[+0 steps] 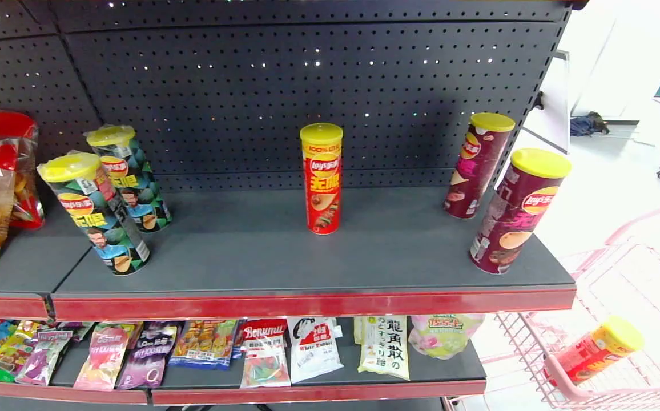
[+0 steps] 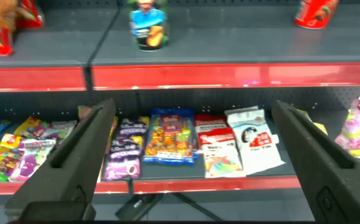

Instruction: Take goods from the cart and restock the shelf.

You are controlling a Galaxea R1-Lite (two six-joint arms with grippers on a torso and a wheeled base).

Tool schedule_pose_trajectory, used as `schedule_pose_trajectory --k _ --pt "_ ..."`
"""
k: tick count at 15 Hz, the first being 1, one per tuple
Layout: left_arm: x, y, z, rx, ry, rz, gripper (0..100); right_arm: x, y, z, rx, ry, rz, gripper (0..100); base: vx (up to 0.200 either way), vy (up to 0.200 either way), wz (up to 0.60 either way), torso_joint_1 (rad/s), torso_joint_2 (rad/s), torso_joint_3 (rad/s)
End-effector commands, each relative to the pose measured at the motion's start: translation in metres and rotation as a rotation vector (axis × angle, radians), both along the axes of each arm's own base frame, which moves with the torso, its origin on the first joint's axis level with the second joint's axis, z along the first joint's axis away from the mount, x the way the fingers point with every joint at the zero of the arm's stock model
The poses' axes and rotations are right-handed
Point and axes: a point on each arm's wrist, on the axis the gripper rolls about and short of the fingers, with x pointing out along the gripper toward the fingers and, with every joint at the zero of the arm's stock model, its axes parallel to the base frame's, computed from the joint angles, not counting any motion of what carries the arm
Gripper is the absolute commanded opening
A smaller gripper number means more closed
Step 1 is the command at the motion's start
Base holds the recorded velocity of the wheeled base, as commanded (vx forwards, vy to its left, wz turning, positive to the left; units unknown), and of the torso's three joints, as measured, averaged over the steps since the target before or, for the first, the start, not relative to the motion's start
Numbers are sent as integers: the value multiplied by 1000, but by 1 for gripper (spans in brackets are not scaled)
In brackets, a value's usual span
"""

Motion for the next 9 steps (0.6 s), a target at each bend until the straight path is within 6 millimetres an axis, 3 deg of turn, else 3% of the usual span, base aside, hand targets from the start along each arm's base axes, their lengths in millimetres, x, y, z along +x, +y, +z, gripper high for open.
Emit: schedule_pose_trajectory --k 1,4,7,9 --pt "0 0 0 0 1 0 100 0 0 0 0 0 3 100 0 -200 0 -2 -2 2" --pt "0 0 0 0 -1 1 100 0 0 0 0 0 3 100 0 -200 0 -1 2 5" --pt "0 0 0 -3 1 0 100 0 0 0 0 0 3 100 0 0 0 0 0 0" --pt "0 0 0 -1 1 0 100 0 0 0 1 0 1 100 0 0 -600 -2 2 2"
